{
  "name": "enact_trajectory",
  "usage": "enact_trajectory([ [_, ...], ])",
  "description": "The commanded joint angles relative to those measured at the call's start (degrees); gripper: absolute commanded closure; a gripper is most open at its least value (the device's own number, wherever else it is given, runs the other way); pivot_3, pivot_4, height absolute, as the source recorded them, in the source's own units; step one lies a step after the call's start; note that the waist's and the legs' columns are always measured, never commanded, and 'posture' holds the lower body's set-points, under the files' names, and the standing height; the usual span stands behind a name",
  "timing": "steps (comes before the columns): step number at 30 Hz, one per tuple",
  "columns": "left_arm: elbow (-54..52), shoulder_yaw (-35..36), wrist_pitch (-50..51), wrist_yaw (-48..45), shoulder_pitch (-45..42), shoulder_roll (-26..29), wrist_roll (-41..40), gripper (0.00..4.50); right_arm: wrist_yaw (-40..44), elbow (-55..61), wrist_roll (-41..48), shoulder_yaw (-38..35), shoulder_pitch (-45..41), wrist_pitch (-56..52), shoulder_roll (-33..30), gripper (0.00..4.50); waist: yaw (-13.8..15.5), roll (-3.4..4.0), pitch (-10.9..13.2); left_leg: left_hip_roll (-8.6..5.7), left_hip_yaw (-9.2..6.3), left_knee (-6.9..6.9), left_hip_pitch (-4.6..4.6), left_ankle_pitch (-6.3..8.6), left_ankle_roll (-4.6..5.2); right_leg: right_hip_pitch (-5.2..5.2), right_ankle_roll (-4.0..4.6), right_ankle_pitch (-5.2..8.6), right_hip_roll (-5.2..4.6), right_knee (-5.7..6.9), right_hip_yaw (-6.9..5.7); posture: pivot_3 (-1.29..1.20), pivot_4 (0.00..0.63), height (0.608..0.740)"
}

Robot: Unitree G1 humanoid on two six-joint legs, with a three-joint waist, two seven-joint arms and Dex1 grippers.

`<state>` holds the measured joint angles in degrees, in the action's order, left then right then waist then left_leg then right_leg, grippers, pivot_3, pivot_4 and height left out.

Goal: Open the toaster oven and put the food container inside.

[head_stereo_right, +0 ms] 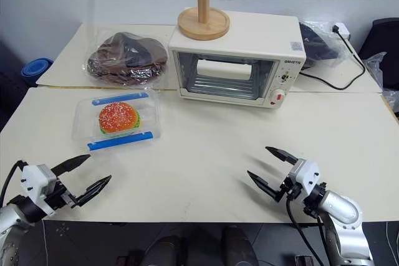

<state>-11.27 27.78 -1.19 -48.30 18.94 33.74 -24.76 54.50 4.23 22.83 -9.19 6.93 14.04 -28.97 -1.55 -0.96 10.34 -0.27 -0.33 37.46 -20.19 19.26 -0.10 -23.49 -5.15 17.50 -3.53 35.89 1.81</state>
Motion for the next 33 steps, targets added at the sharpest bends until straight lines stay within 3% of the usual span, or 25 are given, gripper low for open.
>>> enact_trajectory([
  [1, -4.4, 0.9, 1.5, 0.6, 0.6, 0.6, -1.9, 0.03, -0.8, 1.4, 2.3, 0.3, -2.4, -1.9, 0.7, 0.00, -0.1, 0.00, 0.0, 0.00, 0.00, 0.00, 0.00, 0.00, 0.00, 0.00, 0.00, 0.00, 0.00, 0.00, 0.00, 0.00, 0.150, 0.740],
  [5, -10.9, 3.1, 20.4, -3.0, 1.5, 6.7, -19.7, 0.03, -4.0, 4.6, 7.6, 0.5, -9.7, -12.7, 0.5, 0.00, -0.3, 0.01, 0.0, 0.04, -0.01, 0.01, 0.01, -0.02, -0.03, -0.04, 0.01, 0.00, 0.01, 0.10, 0.01, 0.00, 0.150, 0.740],
  [8, -12.7, 3.7, 24.2, -1.0, -4.7, 10.5, -23.3, 0.03, -7.3, 3.9, 9.5, 0.7, -18.1, -19.4, 0.6, 0.00, -0.1, 0.22, 0.1, 0.03, -0.04, 0.02, 0.00, -0.04, -0.04, -0.06, 0.04, 0.00, -0.01, 0.10, 0.00, 0.00, 0.150, 0.740],
  [14, -11.0, 1.0, 24.7, -0.7, -14.8, 11.4, -22.7, 0.03, -11.2, -4.7, 5.1, 2.5, -32.3, -21.7, 2.4, 0.00, -0.1, 0.22, 0.1, -0.01, -0.15, -0.04, -0.12, -0.11, -0.17, -0.16, 0.07, -0.01, 0.02, 0.04, -0.17, 0.00, 0.150, 0.740],
  [21, -11.1, -3.5, 24.3, 1.5, -20.2, 9.2, -20.1, 0.03, -9.3, -11.5, 2.1, 3.4, -39.0, -18.0, 4.3, 0.00, -0.3, 0.22, 0.1, 0.00, 0.03, -0.04, -0.29, -0.18, -0.30, -0.28, 0.03, -0.03, 0.06, 0.08, -0.08, 0.00, 0.150, 0.740],
  [26, -10.3, -4.9, 24.1, 1.9, -21.4, 8.1, -18.7, 0.03, -6.1, -11.6, 2.0, 4.4, -40.7, -14.7, 6.0, 0.00, -0.2, 0.22, 0.1, 0.01, 0.06, -0.03, -0.30, -0.18, -0.30, -0.32, 0.01, -0.04, 0.08, 0.10, -0.06, 0.00, 0.150, 0.740],
  [33, -6.2, -5.2, 26.7, 3.5, -25.0, 7.8, -19.0, 0.03, 2.8, -3.3, 2.5, 6.6, -32.1, -10.8, 4.7, 0.00, -0.3, 0.22, 0.1, 0.03, 0.03, -0.04, -0.30, -0.16, -0.25, -0.33, 0.02, -0.04, 0.11, 0.13, -0.08, 0.00, 0.150, 0.740],
])
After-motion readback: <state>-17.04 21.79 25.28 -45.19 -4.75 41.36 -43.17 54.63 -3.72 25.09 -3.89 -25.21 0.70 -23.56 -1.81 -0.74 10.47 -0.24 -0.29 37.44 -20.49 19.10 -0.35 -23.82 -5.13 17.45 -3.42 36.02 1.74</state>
